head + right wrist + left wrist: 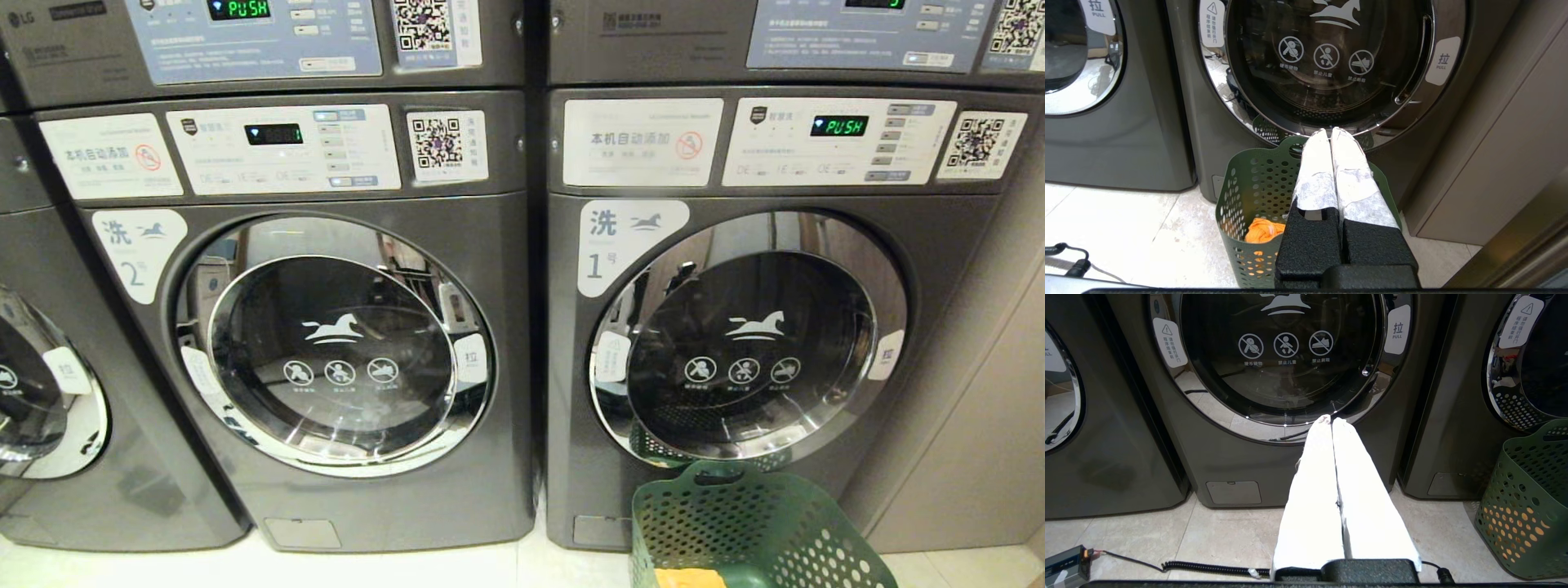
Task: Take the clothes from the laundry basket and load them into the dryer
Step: Take the clothes out of the basket
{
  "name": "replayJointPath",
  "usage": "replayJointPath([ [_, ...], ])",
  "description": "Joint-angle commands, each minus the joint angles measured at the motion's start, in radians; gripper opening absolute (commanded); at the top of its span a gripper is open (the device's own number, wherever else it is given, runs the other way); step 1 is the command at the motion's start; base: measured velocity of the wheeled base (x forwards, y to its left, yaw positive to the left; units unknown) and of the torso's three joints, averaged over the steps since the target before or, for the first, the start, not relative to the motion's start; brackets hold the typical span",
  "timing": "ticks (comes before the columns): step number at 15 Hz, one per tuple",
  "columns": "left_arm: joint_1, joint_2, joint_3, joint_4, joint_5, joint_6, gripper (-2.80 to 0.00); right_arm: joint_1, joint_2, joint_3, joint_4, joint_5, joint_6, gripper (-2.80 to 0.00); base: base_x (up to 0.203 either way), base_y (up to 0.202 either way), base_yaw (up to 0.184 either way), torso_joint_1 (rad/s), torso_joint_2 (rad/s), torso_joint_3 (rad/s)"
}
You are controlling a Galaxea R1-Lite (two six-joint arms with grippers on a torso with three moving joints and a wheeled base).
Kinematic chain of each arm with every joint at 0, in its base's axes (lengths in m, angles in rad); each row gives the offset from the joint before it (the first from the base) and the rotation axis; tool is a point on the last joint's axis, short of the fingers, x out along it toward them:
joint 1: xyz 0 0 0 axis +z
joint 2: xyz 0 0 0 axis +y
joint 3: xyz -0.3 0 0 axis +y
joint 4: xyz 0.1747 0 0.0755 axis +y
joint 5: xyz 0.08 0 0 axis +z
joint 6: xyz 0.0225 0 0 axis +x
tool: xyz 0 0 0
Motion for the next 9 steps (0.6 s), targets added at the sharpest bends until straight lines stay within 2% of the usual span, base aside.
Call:
replayJointPath([
  [1,0.0,0.0,0.002,-0.001,0.001,-0.001,-2.8,0.0,0.001,0.0,0.0,0.001,-0.002,-2.8,0.0,0.0,0.0,0.0,0.0,0.0],
  [9,0.0,0.001,0.002,-0.002,0.0,0.003,-2.8,0.0,0.001,0.0,0.0,0.001,-0.002,-2.8,0.0,0.0,0.0,0.0,0.0,-0.01],
])
